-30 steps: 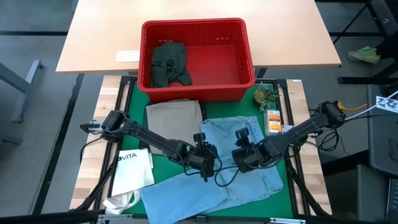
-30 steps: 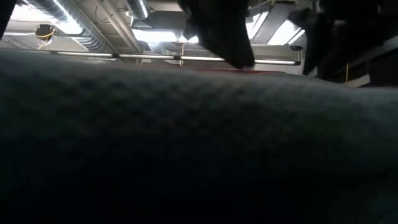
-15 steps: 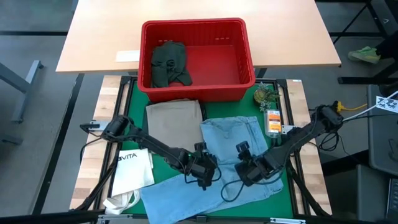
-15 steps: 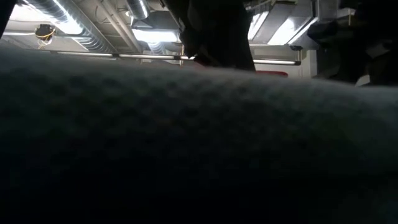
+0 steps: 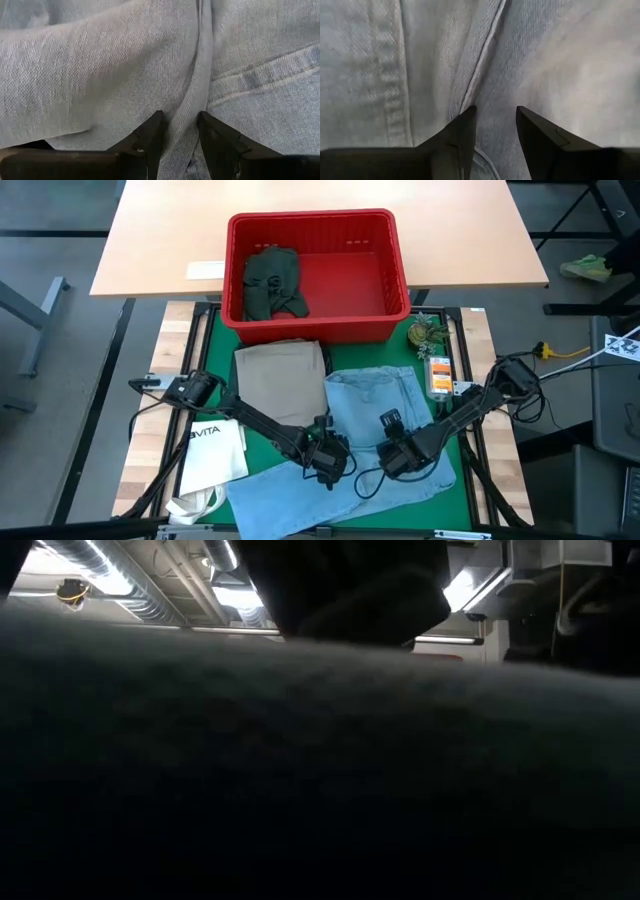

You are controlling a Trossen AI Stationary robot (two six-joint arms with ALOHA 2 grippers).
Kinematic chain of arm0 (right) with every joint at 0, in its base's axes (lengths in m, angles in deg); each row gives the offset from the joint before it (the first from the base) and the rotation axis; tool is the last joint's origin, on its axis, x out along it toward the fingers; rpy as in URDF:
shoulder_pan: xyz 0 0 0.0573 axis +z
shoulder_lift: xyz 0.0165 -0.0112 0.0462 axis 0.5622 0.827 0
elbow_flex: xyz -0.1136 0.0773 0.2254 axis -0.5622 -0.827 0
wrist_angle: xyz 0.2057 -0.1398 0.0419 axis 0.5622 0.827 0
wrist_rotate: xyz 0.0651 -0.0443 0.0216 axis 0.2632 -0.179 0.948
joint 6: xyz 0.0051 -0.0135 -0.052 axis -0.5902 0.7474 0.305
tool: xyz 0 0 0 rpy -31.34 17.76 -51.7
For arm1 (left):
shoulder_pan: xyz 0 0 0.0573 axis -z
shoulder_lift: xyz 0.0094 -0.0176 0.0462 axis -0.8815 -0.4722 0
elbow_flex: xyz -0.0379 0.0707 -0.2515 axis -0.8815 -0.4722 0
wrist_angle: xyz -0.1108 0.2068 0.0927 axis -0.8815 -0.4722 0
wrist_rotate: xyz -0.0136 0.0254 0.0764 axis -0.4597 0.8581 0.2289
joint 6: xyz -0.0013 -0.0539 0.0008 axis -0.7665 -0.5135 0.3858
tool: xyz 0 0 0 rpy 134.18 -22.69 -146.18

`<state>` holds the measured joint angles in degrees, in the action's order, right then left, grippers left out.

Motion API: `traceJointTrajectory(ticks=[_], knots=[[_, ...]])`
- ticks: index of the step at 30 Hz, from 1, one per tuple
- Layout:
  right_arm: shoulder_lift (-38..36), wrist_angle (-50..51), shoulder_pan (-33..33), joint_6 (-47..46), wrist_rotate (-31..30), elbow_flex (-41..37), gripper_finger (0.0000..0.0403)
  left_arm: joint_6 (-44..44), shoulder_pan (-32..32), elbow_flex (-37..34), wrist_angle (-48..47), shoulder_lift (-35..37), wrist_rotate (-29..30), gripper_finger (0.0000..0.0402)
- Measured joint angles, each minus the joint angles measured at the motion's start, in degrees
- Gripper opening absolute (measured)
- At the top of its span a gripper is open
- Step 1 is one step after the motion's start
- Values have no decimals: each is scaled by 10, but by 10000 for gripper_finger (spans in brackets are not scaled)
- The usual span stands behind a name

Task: Fold Laundry from Bin
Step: Fold the light blue pants

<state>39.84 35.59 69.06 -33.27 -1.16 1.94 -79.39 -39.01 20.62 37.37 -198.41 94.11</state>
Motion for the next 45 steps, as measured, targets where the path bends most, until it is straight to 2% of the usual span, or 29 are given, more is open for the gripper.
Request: traceJointTrajectory(ticks=[5, 12, 18, 24, 29, 35, 39, 45], knots=[[0, 6, 0, 1, 10, -2, 143, 5, -1, 0, -1, -1, -11, 120], [-50, 72, 0, 2, 13, 37, 143, 15, 0, 0, -12, 32, -21, 120], [-122, 129, -6, -3, -6, 73, 143, 19, -2, 0, -35, 82, -21, 120], [-229, 185, -61, -98, 3, 75, 143, 20, -11, 0, -79, 127, -16, 120], [-322, 164, -113, -186, 7, 18, 143, 22, -15, 0, -85, 138, -14, 120], [-399, 45, -180, -284, 92, -119, 143, 49, -14, 0, -86, 138, -12, 120], [-424, -36, -224, -319, 129, -187, 143, 51, -14, 0, -85, 138, -12, 120], [-424, -49, -275, -318, 131, -219, 143, 51, -14, 0, -85, 138, -14, 120]])
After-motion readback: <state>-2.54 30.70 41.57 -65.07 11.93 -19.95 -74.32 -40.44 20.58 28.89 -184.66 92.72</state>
